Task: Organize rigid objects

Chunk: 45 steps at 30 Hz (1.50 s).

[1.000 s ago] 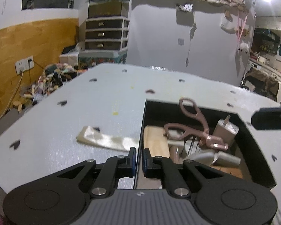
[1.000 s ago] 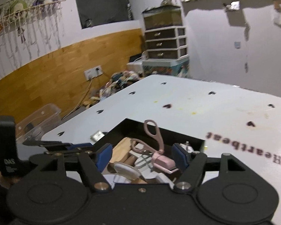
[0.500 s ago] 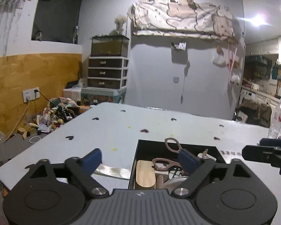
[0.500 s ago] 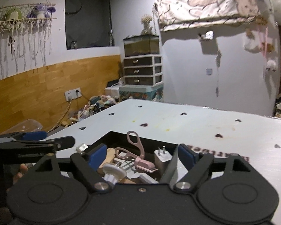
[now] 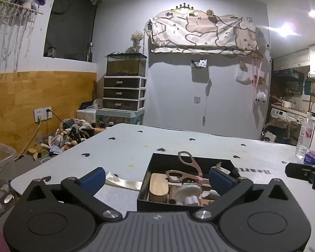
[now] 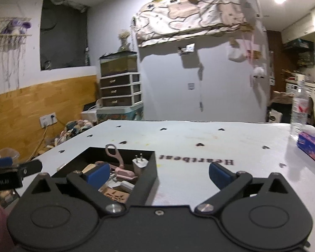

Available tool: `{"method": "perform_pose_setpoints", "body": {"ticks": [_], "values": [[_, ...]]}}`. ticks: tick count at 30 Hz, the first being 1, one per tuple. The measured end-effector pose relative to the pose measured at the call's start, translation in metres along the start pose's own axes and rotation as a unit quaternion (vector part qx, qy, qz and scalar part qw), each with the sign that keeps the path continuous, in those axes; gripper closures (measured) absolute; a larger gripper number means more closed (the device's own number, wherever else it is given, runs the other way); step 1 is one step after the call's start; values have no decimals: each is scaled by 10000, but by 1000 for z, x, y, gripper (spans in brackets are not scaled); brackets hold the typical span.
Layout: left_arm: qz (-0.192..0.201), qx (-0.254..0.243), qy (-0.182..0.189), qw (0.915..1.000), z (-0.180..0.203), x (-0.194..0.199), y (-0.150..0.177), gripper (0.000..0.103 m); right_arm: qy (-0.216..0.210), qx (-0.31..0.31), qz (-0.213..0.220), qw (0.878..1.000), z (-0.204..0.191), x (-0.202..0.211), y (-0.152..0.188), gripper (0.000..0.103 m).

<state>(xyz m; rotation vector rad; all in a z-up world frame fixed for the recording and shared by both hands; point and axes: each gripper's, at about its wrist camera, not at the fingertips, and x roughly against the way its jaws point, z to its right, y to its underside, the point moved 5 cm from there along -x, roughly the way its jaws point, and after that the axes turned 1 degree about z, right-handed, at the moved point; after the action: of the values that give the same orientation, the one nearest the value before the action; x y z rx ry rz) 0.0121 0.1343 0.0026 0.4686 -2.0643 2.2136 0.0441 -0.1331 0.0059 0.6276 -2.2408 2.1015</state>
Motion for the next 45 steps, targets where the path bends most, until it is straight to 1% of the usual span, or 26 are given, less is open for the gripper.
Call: {"method": "perform_pose_setpoints", "body": {"ticks": [3, 7, 12, 17, 21, 45], "values": [[58, -116, 0, 9999, 7, 7, 4, 0, 137, 86, 26, 9999, 1, 9, 5, 1], [92, -194, 115, 9997, 16, 16, 11, 0, 257, 164, 19, 9995, 3, 19, 14, 1], [99, -173, 68, 9998, 18, 22, 16, 0, 445, 382, 70, 9983, 1, 28, 21, 1], [159, -304, -5, 9994, 22, 28, 17, 0, 518, 320, 63, 9981, 4, 31, 23, 1], [176, -370, -24, 9992, 22, 29, 17, 0, 554, 239, 45, 9982, 8, 32, 23, 1], [126, -353, 46, 9993, 26, 28, 21, 0, 567, 234, 38, 9981, 9, 32, 24, 1]]}}
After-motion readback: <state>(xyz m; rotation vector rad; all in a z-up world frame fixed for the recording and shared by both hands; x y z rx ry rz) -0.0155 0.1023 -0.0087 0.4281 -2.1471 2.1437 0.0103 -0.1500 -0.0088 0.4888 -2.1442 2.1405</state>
